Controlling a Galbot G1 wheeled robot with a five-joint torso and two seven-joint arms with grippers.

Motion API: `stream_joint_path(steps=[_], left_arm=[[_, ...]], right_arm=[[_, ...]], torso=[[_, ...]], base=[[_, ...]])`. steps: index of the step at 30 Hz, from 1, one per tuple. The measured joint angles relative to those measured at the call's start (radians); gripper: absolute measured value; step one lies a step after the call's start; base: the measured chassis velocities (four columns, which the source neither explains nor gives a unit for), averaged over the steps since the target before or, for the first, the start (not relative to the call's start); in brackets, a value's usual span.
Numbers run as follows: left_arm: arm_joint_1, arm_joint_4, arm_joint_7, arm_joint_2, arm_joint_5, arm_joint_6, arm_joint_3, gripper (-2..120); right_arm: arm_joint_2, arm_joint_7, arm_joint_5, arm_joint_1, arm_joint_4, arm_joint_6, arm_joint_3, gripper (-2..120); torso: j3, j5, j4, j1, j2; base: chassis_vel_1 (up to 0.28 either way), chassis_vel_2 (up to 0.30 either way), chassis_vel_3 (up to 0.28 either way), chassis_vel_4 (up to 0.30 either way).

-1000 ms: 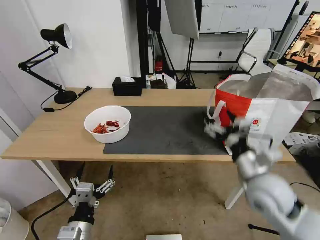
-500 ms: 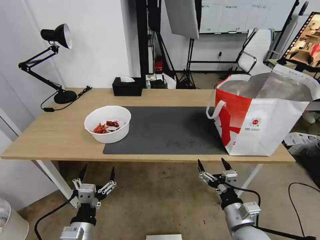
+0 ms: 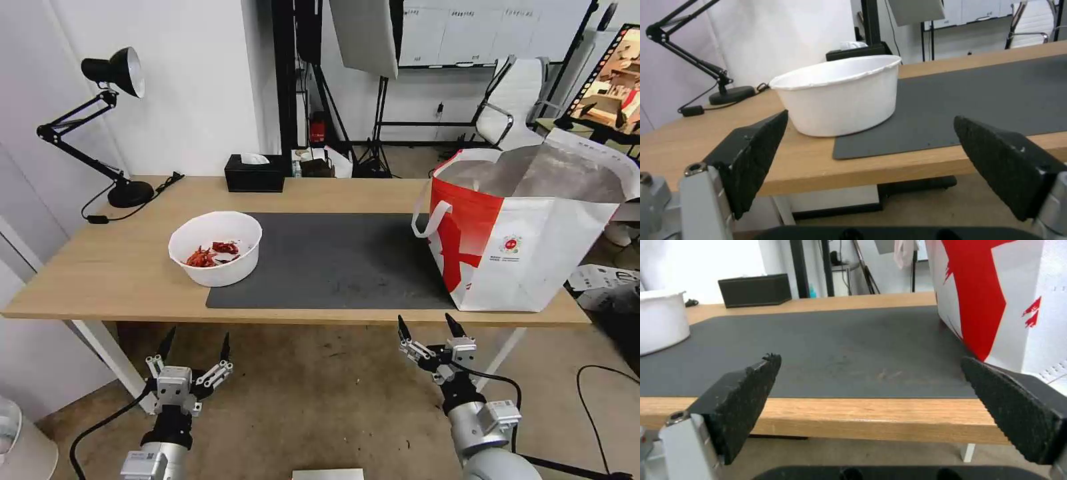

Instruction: Pick up the trash from the table and place it into the takeout bag.

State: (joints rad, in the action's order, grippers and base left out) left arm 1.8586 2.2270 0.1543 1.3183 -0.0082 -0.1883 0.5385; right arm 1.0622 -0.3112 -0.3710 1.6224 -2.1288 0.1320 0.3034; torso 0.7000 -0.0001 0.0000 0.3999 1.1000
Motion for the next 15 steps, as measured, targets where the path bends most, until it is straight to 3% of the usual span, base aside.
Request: stream_joint_path(steps=[15], left_arm=[[-0.024,0.017,-0.001,-0.025,-0.032,0.031,0.010,100]], right_arm=[[-0.001,-0.001,-0.003,-0.002,0.000,-0.003,-0.001,100]], torso=[[0.000,0.0001,0.0001,0.000,0.000]], base=[[0.000,0.000,0.000,0.000]])
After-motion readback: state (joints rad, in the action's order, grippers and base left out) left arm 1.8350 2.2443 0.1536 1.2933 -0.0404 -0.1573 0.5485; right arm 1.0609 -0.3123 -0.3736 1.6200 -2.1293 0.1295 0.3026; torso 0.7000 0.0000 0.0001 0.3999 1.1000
